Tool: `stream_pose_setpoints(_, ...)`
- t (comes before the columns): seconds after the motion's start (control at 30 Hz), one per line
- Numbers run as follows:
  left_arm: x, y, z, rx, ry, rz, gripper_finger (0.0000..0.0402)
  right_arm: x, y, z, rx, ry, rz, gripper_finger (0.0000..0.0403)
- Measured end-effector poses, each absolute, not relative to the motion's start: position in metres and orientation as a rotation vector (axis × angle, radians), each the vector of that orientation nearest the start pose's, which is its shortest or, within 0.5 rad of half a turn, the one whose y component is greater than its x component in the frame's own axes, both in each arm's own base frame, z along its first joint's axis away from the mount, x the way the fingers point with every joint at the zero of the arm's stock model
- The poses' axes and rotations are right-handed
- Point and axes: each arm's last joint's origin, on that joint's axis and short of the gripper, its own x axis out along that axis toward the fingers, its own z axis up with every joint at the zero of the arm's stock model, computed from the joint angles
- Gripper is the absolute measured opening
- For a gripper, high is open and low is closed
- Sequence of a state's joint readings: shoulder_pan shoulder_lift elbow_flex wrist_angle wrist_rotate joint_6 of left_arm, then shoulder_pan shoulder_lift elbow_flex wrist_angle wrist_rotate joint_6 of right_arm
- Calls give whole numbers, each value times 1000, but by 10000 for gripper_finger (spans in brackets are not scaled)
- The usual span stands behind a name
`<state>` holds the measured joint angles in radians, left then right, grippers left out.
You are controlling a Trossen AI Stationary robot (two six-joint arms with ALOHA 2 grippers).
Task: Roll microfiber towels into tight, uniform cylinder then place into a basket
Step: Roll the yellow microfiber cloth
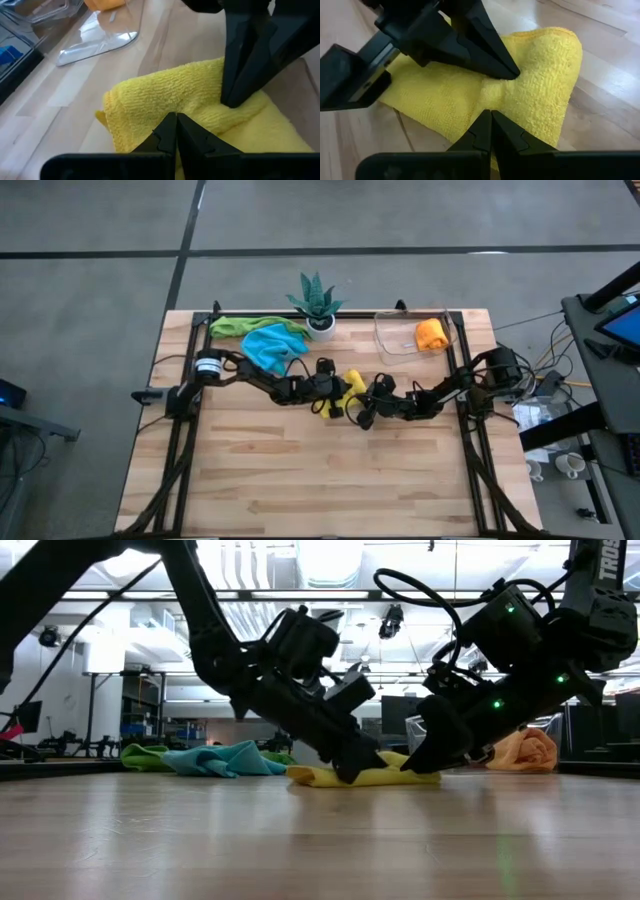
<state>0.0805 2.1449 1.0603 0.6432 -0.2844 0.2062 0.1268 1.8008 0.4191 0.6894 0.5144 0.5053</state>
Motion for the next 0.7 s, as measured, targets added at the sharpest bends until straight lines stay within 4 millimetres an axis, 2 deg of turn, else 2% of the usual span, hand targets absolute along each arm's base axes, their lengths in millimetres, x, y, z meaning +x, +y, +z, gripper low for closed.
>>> stream_pose_setpoints(0.13,415,44,92,231,482,321,0,257,19,78,278,530,-520,9)
stream_pose_setpoints(0.33,414,44,91,229,491,323,0,247,19,104,325,555,-504,29)
stream_pose_setpoints(0.53,412,44,87,225,525,324,0,219,23,120,484,622,-585,110)
stream_pose_setpoints(0.7,411,44,87,209,529,329,0,199,33,111,739,511,-621,192)
